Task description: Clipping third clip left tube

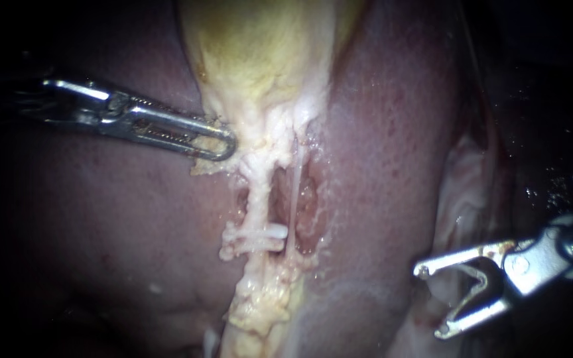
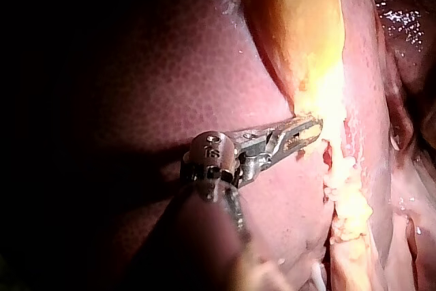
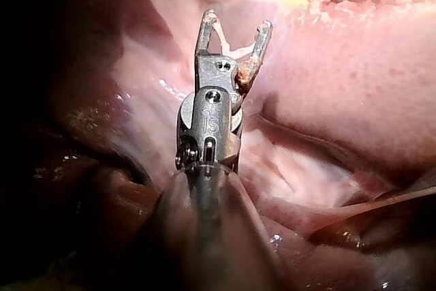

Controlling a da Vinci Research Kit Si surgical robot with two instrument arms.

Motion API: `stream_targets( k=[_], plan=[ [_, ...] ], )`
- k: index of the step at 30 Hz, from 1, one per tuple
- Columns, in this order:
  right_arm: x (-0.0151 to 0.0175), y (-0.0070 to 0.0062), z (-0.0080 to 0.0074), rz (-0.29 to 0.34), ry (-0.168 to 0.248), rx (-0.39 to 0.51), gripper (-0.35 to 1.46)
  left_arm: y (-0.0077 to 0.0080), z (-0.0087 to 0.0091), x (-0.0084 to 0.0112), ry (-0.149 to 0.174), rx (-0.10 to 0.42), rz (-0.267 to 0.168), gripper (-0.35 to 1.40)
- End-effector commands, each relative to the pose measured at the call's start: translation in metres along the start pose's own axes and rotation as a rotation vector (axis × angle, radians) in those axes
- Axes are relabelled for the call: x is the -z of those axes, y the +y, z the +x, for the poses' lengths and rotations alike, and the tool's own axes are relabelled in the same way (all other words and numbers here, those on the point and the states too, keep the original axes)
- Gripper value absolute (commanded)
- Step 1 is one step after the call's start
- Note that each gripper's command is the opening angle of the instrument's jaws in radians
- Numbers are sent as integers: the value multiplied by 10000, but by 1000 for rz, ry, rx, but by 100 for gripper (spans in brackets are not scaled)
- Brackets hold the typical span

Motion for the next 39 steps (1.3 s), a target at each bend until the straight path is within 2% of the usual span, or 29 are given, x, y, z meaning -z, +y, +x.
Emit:
stream_targets(
  k=[1, 6, 13, 16, 20, 23, 26, 27, 29, 31, 35, 38, 39],
  plan=[
    [0, 0, 1, 0, 0, 0, 50, 2, 1, 3, 0, 0, -2, -35],
    [0, 1, 1, -1, 0, -1, 50, 15, 12, 28, -11, 9, -16, -35],
    [-2, 3, 2, -2, 0, -2, 50, 41, 35, 91, 48, 28, -29, -35],
    [-2, 3, 3, -3, 3, -2, 50, 45, 43, 107, 61, 35, -29, -35],
    [-3, 4, 5, -7, 18, -3, 50, 46, 44, 112, 63, 37, -31, -35],
    [-6, 7, 10, -17, 48, -16, 50, 47, 43, 110, 64, 37, -29, -35],
    [-14, 17, 22, -32, 84, -94, 50, 49, 43, 109, 65, 37, -28, -35],
    [-19, 25, 28, -38, 97, -146, 50, 50, 43, 109, 65, 37, -28, -35],
    [-27, 36, 38, -44, 104, -200, 50, 51, 42, 108, 66, 38, -27, -35],
    [-36, 50, 49, -51, 113, -321, 50, 53, 42, 107, 66, 38, -26, -35],
    [-53, 73, 65, -63, 134, -451, 50, 54, 41, 105, 67, 37, -24, -35],
    [-65, 85, 73, -74, 203, -518, 50, 55, 40, 104, 70, 38, -21, -35],
    [-70, 90, 75, -77, 238, -541, 50, 55, 40, 104, 70, 38, -21, -35]
  ],
)
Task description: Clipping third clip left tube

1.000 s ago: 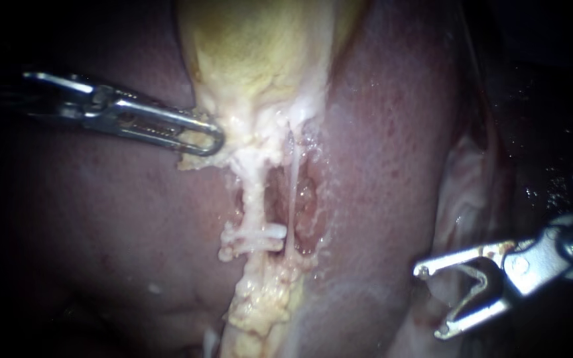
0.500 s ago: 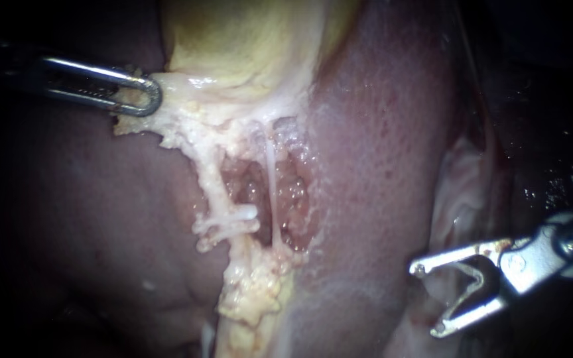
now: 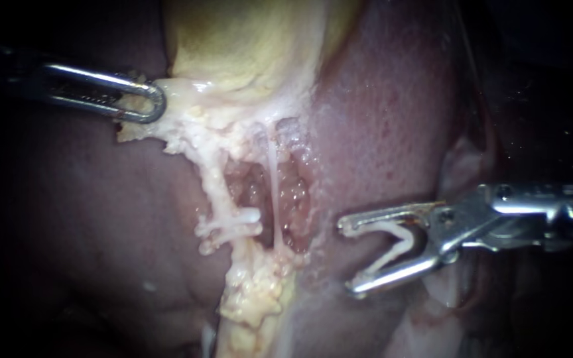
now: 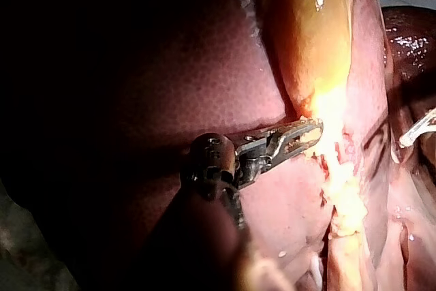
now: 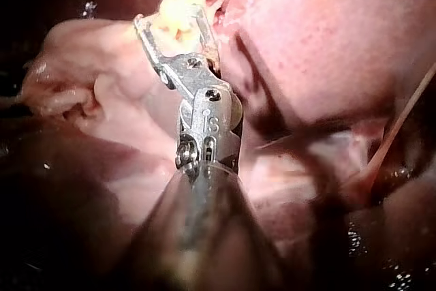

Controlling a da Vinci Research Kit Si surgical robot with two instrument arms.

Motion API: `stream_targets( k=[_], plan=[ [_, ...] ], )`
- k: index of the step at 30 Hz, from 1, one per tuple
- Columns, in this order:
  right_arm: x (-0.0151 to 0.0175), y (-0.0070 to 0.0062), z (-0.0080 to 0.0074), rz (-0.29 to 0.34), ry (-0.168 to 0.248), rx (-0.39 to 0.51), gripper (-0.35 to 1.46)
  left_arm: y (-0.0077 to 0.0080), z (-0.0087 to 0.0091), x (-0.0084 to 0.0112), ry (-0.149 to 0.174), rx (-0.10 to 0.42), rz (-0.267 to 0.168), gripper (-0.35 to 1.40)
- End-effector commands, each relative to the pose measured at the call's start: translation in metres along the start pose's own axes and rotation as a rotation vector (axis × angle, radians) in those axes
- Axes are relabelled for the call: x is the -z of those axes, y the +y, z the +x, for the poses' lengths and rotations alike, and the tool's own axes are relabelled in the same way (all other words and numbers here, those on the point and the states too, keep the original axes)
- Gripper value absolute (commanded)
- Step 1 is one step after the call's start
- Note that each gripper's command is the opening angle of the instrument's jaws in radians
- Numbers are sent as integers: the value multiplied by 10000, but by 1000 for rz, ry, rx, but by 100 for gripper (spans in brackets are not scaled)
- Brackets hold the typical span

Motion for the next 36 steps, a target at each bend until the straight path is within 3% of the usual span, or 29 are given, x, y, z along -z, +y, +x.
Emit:
stream_targets(
  k=[1, 3, 10, 16, 23, 36],
  plan=[
    [-3, 2, 0, -1, 17, -12, 50, -1, 0, -1, 0, 0, 2, -35],
    [-14, 8, 5, -2, 50, -37, 50, -1, -1, -1, -1, 0, 0, -35],
    [-47, 40, 16, -28, 72, -49, 50, 0, -1, -3, -2, 0, -1, -35],
    [-64, 64, 16, -45, 83, -55, 50, 0, -1, -4, -2, -1, -1, -35],
    [-64, 81, 4, -50, 81, -55, 50, 0, -2, -5, -3, -1, -3, -35],
    [-73, 99, -24, -23, 67, -49, 49, 0, -3, -6, -3, -2, -2, -35]
  ],
)
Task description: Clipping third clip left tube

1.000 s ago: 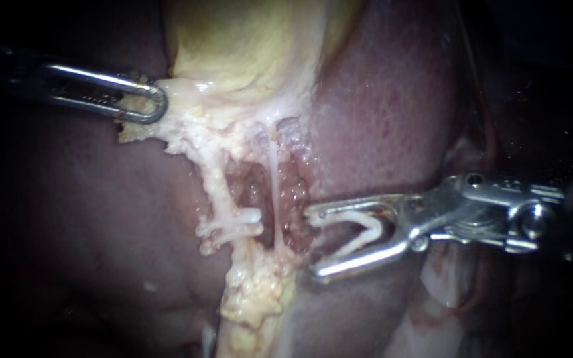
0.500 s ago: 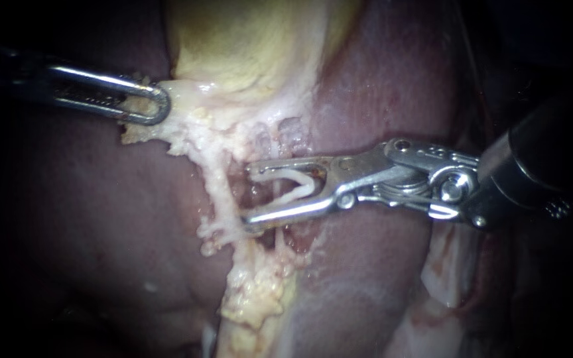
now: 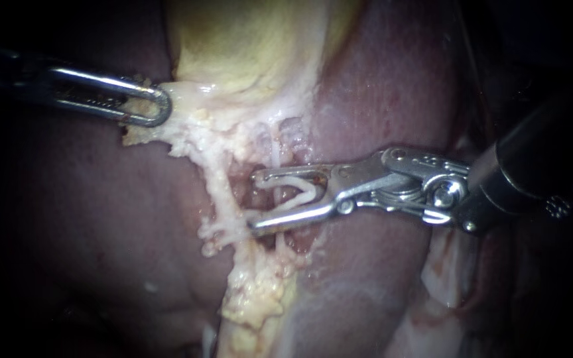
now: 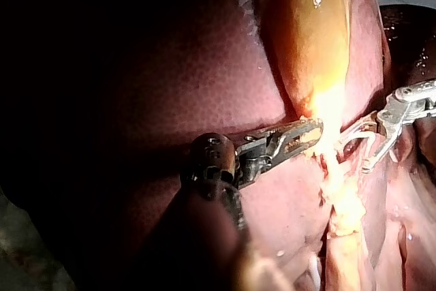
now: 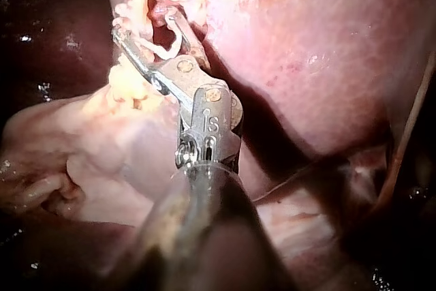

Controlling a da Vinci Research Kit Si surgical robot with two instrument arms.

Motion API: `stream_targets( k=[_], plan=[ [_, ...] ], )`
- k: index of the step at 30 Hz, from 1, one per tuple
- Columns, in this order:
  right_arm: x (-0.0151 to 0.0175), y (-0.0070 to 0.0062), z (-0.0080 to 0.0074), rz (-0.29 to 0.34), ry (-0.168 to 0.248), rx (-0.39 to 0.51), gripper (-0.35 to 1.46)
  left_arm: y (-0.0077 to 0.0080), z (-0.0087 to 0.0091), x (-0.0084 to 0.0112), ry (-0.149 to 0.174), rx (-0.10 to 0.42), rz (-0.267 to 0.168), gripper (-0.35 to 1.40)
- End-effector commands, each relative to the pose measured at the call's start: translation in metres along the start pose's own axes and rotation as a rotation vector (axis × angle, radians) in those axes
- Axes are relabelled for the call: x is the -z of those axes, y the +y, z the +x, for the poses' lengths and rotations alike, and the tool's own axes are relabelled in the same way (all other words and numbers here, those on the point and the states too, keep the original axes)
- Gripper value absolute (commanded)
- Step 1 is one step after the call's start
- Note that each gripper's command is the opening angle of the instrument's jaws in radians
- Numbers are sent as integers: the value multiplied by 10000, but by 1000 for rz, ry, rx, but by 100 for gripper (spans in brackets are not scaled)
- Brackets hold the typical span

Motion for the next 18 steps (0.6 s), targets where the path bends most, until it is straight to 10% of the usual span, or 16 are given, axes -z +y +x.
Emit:
stream_targets(
  k=[1, 18],
  plan=[
    [0, 2, -1, 1, -1, 1, 49, 0, 0, 0, -2, 0, -2, -35],
    [-20, 18, -8, 105, 37, 22, 49, 0, -1, 0, -2, 0, -2, -35]
  ],
)
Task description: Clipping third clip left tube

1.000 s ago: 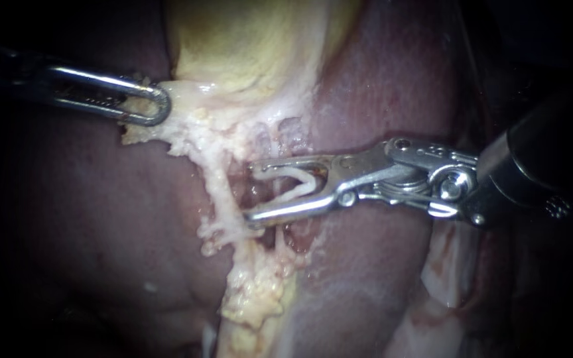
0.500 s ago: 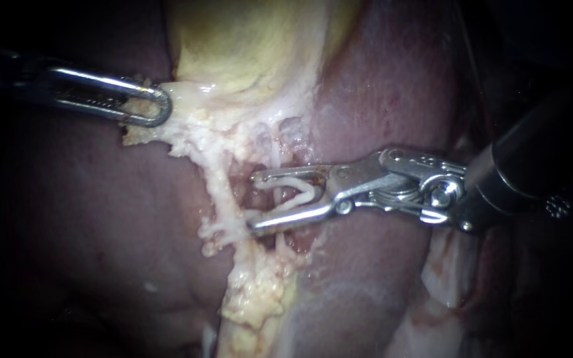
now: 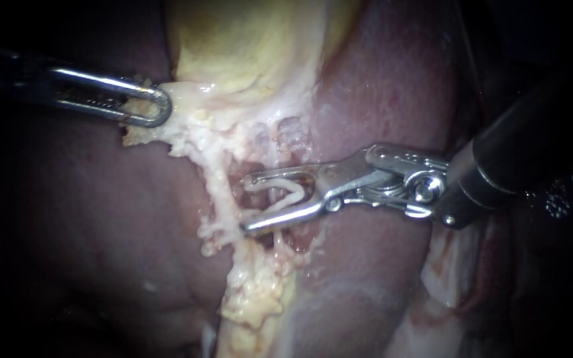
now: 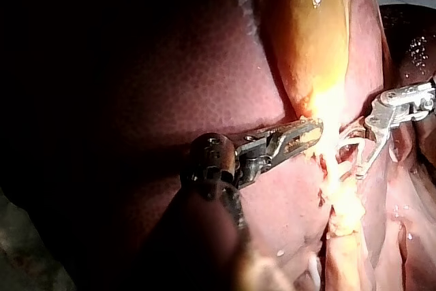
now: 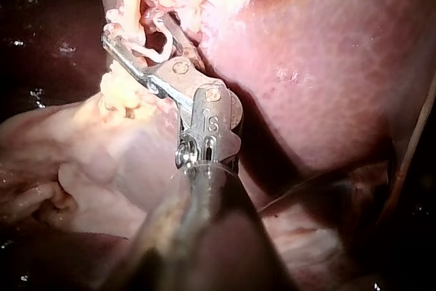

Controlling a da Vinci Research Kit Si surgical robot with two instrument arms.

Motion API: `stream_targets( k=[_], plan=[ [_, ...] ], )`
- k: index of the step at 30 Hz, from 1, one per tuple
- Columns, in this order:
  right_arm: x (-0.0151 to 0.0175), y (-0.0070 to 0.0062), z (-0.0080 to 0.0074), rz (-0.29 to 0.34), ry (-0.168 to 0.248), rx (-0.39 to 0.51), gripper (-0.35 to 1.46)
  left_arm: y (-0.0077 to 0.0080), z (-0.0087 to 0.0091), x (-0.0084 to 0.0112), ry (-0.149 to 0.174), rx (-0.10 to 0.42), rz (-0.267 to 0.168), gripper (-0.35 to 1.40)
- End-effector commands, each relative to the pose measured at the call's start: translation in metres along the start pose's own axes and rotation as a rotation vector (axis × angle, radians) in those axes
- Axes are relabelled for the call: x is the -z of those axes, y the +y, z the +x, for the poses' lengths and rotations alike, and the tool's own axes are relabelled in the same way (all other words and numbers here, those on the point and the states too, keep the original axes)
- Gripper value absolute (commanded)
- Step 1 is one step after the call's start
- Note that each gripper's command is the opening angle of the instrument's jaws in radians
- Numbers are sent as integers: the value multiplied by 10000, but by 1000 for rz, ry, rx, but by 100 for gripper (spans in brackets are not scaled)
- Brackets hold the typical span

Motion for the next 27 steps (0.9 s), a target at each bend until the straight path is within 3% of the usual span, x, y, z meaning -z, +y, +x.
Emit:
stream_targets(
  k=[1, 7, 11, 15, 22, 27],
  plan=[
    [-3, -1, 2, 7, 8, 4, 49, 0, 0, 0, 0, 0, 0, -35],
    [-23, -6, 8, 45, 36, 12, 48, 0, 0, -1, 1, 0, 1, -35],
    [-37, -3, 13, 43, 47, 12, 47, 0, 0, -2, -1, 0, -1, -35],
    [-45, 2, 19, 48, 84, 12, 47, 0, 0, -3, -1, 0, -1, -35],
    [-51, 6, 32, 31, 119, 7, 47, 0, 0, -4, 0, 0, -1, -35],
    [-47, 2, 44, 27, 137, 0, 47, 0, 0, -4, 0, -1, 0, -35]
  ],
)
